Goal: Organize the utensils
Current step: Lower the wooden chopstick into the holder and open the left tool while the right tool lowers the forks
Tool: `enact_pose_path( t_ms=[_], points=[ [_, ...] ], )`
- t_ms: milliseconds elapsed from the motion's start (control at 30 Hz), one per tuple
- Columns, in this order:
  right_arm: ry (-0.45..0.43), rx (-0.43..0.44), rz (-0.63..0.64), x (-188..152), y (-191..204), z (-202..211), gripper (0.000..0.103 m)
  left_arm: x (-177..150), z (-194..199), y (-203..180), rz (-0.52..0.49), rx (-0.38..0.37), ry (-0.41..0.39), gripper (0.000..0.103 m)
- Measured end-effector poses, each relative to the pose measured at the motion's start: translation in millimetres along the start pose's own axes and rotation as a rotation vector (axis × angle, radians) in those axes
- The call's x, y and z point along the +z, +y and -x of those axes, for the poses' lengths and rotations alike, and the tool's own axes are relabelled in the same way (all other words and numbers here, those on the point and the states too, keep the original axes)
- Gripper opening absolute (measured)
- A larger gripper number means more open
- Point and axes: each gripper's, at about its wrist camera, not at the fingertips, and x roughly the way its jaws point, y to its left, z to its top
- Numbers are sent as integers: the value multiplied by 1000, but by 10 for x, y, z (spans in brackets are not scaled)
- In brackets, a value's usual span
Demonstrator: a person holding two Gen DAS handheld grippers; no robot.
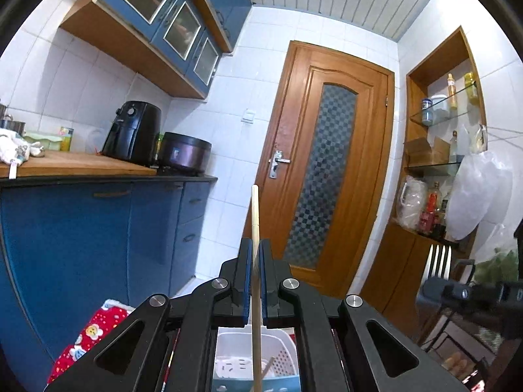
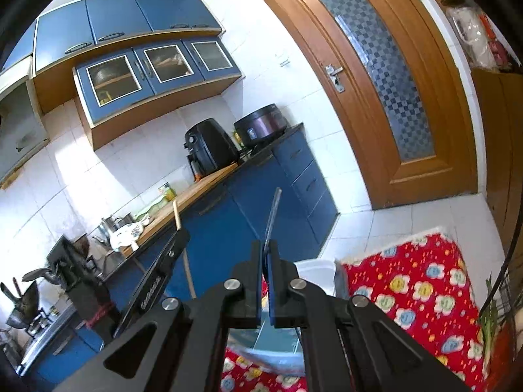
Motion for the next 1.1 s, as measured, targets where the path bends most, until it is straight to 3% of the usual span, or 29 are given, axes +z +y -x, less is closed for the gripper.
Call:
enact_pose_path(
  t_ms=[533, 800, 1100],
  points=[
    [72, -47, 25, -332, -193, -538, 4, -411, -223, 135, 1, 30, 34, 4],
    [74, -43, 21, -387, -240, -549, 4, -253, -190, 143, 25, 48, -66, 4],
    [67, -28, 46, -423, -171, -522, 4, -343, -234, 207, 56, 109, -96, 4]
  ],
)
